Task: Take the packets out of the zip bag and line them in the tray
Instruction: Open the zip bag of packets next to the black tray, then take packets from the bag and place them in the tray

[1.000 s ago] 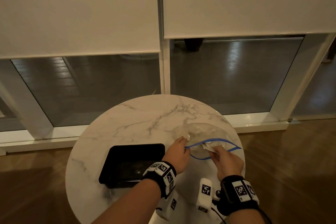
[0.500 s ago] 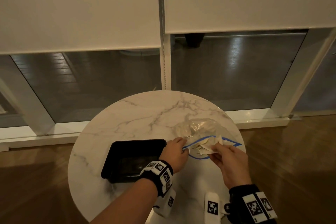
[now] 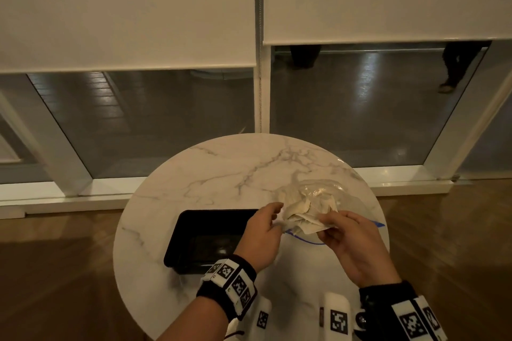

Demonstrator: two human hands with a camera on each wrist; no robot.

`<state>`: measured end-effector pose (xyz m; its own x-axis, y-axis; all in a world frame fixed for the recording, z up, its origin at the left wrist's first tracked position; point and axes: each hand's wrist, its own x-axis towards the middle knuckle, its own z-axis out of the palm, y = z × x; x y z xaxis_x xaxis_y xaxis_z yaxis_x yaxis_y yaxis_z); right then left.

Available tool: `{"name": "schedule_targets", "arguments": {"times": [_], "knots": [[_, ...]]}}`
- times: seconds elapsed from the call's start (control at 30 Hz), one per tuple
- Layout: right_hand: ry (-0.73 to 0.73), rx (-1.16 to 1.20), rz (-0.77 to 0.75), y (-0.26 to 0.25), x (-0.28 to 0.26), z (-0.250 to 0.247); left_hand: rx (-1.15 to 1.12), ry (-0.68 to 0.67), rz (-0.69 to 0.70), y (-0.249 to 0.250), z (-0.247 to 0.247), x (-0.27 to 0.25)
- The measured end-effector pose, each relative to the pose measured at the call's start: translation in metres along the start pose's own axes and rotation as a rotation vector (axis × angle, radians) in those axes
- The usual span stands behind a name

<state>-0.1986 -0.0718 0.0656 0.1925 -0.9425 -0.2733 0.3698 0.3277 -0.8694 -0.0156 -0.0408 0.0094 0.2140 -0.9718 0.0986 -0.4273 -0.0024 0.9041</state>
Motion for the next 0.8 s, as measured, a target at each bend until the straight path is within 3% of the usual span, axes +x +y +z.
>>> {"name": "schedule_targets", "arguments": {"times": [0.13,0.37,0.53,0.6,0.7,0.8], "knots": [[-0.059,0.055,0.064,0.004,0.000,0.009,-0.464,0.003,-0.019,0.010,-0.006,-0.017],[-0.148,-0.070,0.164,0.019,-0.002,0.014,-0.441,-0.078,0.033,-0.001,-0.014,-0.028],[-0.202,-0.211,0.193,0.028,-0.004,0.015,-0.619,-0.100,-0.102,-0.009,-0.012,-0.030],[-0.203,-0.265,0.190,0.031,-0.004,0.016,-0.506,0.032,-0.097,-0.012,-0.014,-0.034],[-0.214,-0.327,0.191,0.034,-0.005,0.017,-0.127,0.217,-0.186,-0.018,-0.033,-0.028],[-0.220,-0.409,0.183,0.037,-0.004,0.015,0.343,0.026,-0.393,-0.028,-0.056,-0.009]]}}
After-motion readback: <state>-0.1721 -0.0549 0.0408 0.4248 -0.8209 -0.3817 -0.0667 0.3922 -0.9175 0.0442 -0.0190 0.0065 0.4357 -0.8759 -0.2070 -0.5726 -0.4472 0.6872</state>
